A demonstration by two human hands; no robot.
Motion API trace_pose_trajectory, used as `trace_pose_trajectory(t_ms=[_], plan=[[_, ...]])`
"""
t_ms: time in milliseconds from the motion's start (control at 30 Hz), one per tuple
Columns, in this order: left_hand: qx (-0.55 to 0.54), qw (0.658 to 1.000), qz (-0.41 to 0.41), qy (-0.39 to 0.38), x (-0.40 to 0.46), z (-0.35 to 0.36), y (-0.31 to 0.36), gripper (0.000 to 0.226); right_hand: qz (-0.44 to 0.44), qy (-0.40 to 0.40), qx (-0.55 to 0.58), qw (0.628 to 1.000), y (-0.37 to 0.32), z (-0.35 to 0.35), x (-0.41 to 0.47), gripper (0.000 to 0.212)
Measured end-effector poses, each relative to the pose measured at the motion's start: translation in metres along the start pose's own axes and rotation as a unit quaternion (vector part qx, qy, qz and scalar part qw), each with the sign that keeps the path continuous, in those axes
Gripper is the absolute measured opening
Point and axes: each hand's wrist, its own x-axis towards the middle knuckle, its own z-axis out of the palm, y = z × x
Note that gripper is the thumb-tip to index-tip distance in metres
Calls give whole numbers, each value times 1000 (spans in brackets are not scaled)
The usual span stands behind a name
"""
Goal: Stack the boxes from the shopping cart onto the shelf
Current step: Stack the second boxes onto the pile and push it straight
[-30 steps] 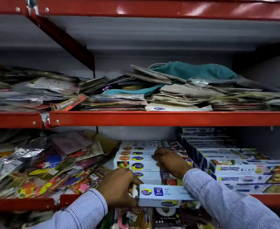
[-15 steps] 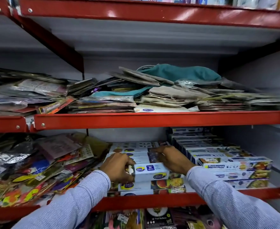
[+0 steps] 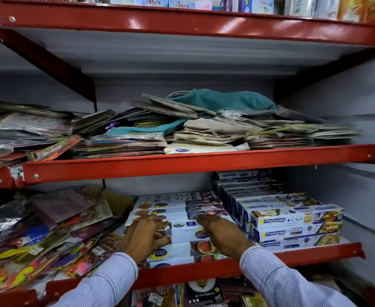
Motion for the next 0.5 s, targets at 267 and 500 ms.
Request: trace_pose_trajectory(t_ms=[267,500], plan=[[38,999,14,21,-9,14,-7,51,-22,53,-19,998,5,13,-1,60],[154,986,14,57,-26,45,-12,53,24,108,-108,988,9,51,-14,55]])
